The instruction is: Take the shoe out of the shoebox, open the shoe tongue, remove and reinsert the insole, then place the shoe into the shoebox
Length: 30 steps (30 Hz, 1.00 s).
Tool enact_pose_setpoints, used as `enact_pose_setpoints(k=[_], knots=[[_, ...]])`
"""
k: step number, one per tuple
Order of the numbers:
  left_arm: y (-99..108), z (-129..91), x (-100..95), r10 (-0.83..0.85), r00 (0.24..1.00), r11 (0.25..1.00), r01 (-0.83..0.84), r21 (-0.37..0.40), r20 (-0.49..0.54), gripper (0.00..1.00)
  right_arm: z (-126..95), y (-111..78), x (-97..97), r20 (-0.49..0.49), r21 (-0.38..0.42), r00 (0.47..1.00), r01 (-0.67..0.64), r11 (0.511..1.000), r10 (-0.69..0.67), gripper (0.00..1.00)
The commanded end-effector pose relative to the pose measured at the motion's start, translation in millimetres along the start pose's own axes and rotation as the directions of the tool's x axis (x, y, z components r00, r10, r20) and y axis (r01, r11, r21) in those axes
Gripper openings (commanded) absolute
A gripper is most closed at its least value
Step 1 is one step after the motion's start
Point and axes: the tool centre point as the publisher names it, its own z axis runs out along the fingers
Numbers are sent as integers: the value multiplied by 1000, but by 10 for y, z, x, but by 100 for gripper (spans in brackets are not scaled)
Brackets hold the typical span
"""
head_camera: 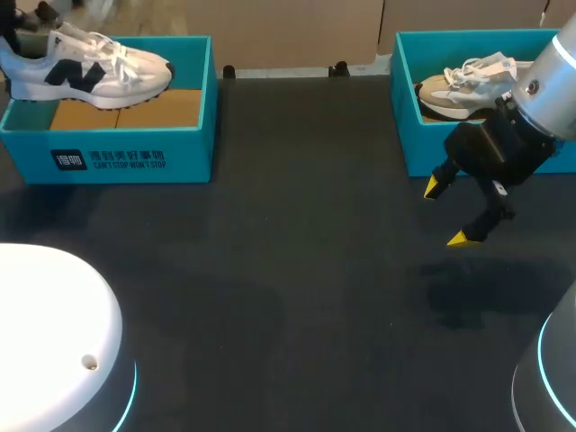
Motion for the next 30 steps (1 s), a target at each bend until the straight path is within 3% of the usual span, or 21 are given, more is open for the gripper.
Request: enact_pose_setpoints(k=[1,11,17,30], knots=[[164,78,-33,4,1000,1000,-4,11,-2,0,13,2,-4,0,3,1000,0,1000,0,100],[318,335,-165,16,1000,1000,-16,10,-14,0,13,2,-4,0,3,1000,0,1000,0,100],[320,442,-233,36,999,999,-36,-11,22,0,13,2,-4,0,3,1000,0,1000,0,100],[315,846,-322,26,1000,999,-26,30,12,0,13,2,-4,0,3,1000,0,1000,0,100]])
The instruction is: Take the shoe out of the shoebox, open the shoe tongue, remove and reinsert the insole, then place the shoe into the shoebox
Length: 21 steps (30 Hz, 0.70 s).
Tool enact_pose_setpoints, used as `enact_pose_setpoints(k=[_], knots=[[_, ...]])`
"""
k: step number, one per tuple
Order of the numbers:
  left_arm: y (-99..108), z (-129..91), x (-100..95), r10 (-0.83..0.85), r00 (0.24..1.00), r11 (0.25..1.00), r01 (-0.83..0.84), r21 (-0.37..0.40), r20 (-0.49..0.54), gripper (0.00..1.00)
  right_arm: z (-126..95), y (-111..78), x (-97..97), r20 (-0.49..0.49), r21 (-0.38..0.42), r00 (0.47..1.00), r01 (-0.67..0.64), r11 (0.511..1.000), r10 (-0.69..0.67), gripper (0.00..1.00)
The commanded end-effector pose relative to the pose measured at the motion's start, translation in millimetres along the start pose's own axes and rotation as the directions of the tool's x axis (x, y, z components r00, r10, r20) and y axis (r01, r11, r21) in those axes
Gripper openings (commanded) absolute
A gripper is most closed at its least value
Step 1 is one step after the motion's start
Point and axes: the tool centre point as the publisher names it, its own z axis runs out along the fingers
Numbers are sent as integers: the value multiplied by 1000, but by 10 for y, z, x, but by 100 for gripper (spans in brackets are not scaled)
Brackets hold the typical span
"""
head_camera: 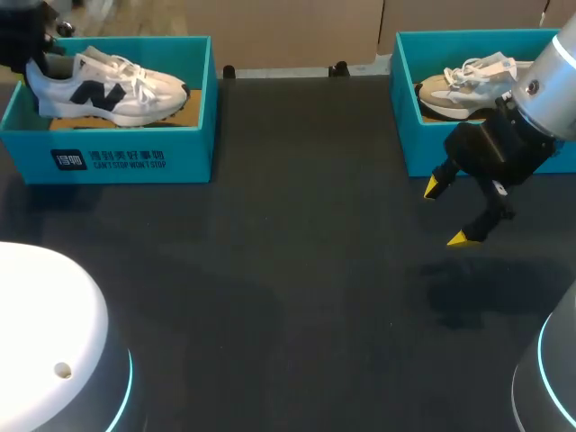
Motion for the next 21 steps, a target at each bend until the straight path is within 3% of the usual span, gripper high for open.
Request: enact_pose_setpoints(k=[1,21], knots=[[51,126,-23,-2,1000,1000,2,9,-4,0,13,2,-4,0,3,1000,0,1000,0,100],[-139,309,-120,-12,1000,999,11,36,29,0,13,2,-4,0,3,1000,0,1000,0,100]])
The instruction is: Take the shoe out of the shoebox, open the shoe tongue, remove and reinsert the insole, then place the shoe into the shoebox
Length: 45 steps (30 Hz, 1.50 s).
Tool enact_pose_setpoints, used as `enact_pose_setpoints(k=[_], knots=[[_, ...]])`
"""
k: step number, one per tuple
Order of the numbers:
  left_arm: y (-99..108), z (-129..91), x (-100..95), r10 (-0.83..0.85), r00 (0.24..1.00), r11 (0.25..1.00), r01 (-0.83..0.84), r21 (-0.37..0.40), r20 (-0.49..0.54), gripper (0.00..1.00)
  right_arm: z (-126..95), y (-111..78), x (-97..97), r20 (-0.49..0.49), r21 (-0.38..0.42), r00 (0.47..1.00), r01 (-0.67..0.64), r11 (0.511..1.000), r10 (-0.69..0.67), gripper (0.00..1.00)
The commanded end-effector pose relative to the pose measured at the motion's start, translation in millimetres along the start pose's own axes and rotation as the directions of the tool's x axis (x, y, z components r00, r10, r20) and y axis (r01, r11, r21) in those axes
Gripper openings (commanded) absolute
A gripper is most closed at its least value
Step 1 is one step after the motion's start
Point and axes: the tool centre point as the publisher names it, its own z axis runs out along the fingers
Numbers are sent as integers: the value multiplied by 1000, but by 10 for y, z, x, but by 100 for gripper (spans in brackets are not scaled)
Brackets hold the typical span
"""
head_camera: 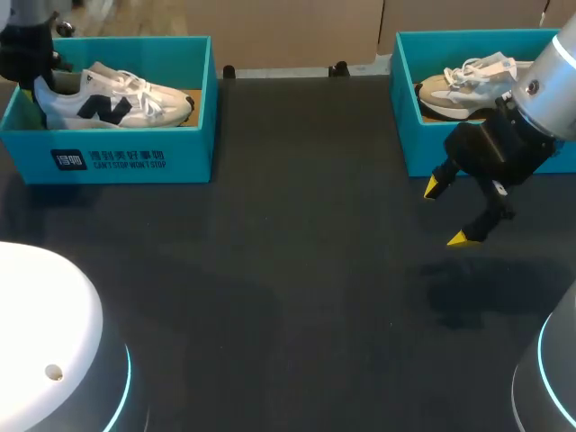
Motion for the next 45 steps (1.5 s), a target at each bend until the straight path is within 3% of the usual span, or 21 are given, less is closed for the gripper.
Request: enact_pose_setpoints(k=[1,21,45], knots=[[-76,19,-12,1,1000,1000,-1,-8,9,0,13,2,-4,0,3,1000,0,1000,0,100],[-310,211,-42,-2,999,1000,1,25,42,0,13,2,-4,0,3,1000,0,1000,0,100],[-357,614,-105,2,1000,998,-3,61,20,0,13,2,-4,0,3,1000,0,1000,0,100]])
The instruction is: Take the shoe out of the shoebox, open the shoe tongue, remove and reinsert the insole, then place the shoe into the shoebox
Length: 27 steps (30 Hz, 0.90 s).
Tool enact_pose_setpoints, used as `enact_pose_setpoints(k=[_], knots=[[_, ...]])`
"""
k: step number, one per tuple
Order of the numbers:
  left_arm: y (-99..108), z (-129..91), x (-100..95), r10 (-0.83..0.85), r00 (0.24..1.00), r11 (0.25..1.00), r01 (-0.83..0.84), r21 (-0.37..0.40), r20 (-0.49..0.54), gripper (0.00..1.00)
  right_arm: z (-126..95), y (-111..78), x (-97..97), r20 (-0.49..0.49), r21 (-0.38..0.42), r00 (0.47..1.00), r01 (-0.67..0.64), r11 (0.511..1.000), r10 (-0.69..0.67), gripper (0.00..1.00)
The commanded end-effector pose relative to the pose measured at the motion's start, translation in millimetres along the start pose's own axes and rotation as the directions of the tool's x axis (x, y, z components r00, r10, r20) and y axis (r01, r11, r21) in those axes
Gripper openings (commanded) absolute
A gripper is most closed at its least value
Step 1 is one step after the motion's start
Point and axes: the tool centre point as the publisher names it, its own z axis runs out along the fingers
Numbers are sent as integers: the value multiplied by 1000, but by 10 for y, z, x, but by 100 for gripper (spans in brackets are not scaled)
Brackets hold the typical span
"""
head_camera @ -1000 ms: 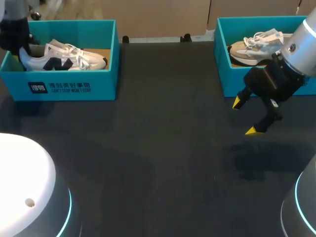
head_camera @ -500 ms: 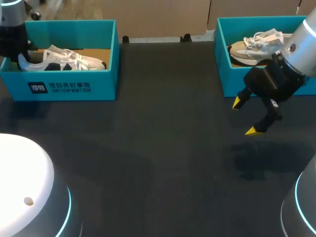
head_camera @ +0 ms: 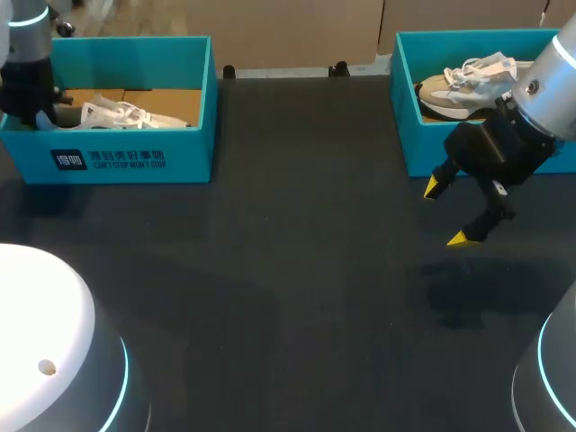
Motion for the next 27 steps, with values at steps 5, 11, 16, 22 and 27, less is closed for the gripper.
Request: enact_pose_setpoints(k=[5,11,16,22,27], knots=[[47,146,-27,12,1000,999,-12,29,6,0,13,2,-4,0,3,1000,0,1000,0,100],[34,194,-32,24,1000,999,-24,39,14,0,13,2,-4,0,3,1000,0,1000,0,100],[16,235,-25,33,999,998,-33,48,6,7,13,2,-4,0,3,1000,0,1000,0,100],[-7,239,-18,50,999,997,-50,53,9,29,13,2,-4,0,3,1000,0,1000,0,100],[-10,246,-3,54,998,997,-55,61,12,37,13,2,-4,0,3,1000,0,1000,0,100]])
